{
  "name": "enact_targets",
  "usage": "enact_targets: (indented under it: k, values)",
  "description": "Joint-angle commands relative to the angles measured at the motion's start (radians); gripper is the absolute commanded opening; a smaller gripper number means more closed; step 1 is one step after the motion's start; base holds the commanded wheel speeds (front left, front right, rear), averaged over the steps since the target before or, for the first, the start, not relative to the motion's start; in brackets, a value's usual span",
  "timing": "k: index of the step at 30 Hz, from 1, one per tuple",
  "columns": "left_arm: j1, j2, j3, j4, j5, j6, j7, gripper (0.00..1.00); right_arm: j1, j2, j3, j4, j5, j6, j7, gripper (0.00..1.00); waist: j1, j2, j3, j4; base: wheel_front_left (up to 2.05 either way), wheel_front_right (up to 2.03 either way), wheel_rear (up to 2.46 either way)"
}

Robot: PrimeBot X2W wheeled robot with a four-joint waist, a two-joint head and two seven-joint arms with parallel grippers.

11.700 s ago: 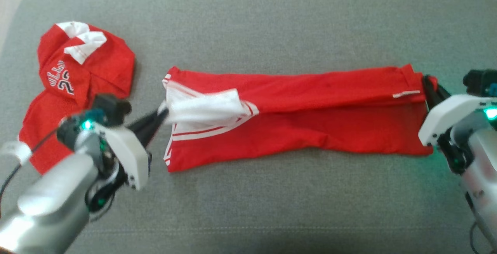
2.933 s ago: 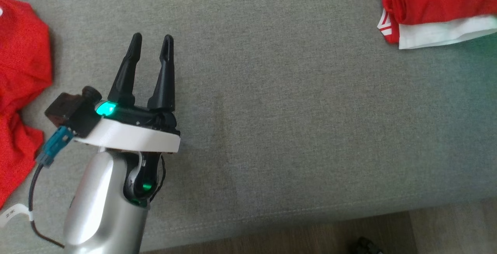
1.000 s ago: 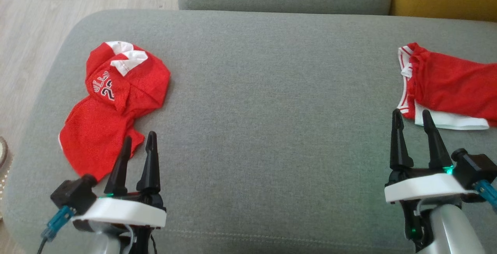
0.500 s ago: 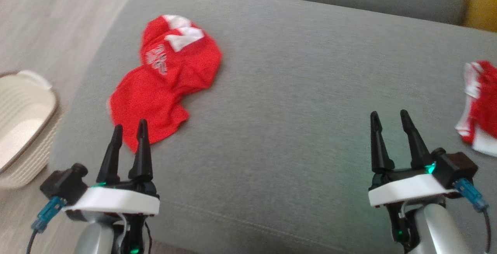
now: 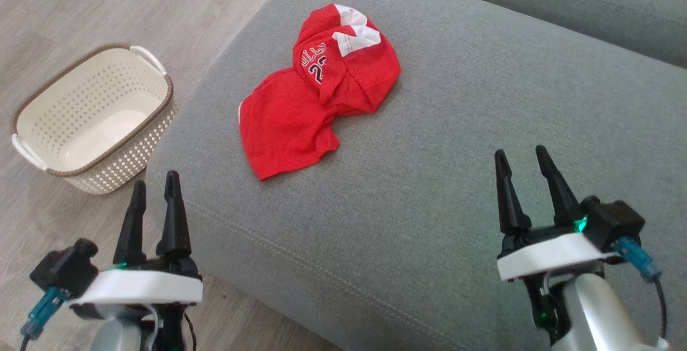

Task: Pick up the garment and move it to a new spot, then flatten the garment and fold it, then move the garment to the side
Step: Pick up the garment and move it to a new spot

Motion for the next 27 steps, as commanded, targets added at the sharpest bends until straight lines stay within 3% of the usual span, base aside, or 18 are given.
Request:
enact_targets:
  k: [1, 14, 20, 27]
  values:
    - [-0.031, 0.006, 0.033, -0.040, -0.003, 0.004, -0.005, 1.00, -0.046, -0.002, 0.024, -0.026, 0.006, 0.007, -0.001, 1.00, 0.0001, 0.0000, 0.003, 0.001, 0.00, 0.00, 0.00]
    - [-0.069, 0.006, 0.034, 0.014, 0.013, -0.002, -0.005, 1.00, -0.035, -0.002, 0.002, -0.014, 0.007, 0.007, -0.009, 1.00, 0.0001, 0.0000, -0.006, -0.014, 0.00, 0.00, 0.00]
    - [-0.203, 0.009, 0.080, 0.109, 0.053, -0.015, -0.005, 1.00, -0.066, -0.002, -0.035, -0.090, -0.035, 0.007, 0.039, 1.00, 0.0001, 0.0000, 0.075, -0.117, 0.00, 0.00, 0.00]
    - [-0.417, 0.112, 0.048, 0.299, -0.018, -0.017, 0.001, 1.00, -0.102, -0.002, -0.083, -0.189, -0.097, 0.007, 0.094, 1.00, 0.0001, 0.0000, 0.177, -0.219, 0.00, 0.00, 0.00]
